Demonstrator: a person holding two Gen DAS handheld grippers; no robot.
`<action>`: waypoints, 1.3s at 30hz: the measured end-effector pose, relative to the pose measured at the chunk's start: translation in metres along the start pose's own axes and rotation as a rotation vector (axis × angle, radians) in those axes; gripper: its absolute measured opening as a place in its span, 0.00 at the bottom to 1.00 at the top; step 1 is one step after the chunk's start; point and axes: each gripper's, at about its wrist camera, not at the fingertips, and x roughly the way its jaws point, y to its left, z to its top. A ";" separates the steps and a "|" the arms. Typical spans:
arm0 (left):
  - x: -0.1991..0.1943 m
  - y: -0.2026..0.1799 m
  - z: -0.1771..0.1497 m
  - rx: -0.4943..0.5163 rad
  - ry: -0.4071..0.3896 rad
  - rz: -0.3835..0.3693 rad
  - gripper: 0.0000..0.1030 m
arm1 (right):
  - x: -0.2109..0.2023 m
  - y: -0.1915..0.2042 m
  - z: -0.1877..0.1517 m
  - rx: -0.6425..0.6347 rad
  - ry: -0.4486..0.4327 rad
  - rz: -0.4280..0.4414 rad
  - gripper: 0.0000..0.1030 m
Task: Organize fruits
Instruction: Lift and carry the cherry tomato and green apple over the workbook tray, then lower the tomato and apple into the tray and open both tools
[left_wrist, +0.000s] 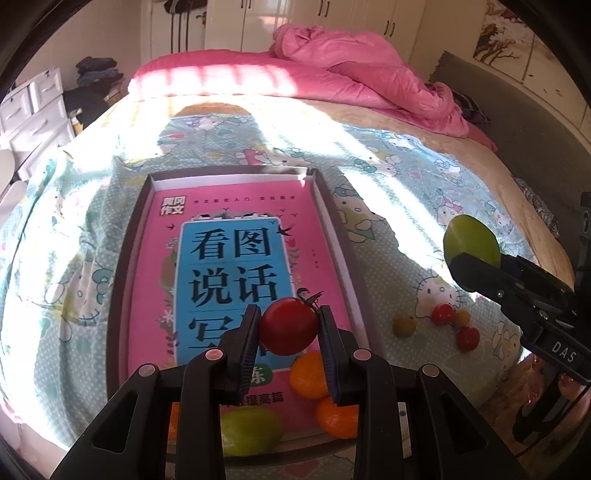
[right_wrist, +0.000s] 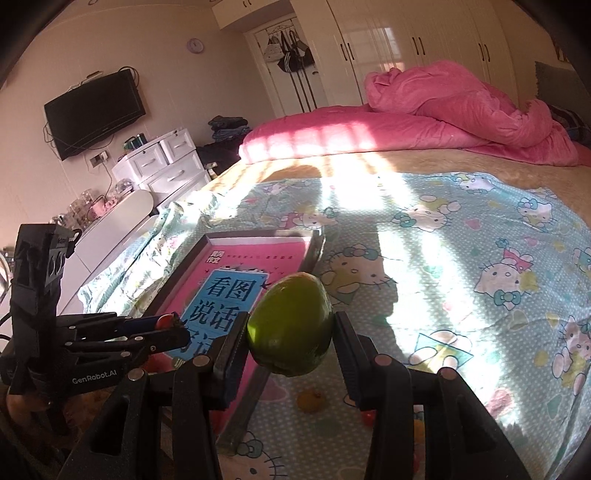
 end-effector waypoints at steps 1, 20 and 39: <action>0.000 0.005 -0.001 -0.007 -0.001 0.010 0.31 | 0.002 0.006 -0.001 -0.014 0.002 0.007 0.44; 0.017 0.080 -0.009 -0.158 0.016 0.110 0.31 | 0.040 0.084 -0.021 -0.205 0.078 0.089 0.44; 0.027 0.096 -0.012 -0.163 0.026 0.129 0.31 | 0.093 0.134 -0.039 -0.304 0.187 0.112 0.44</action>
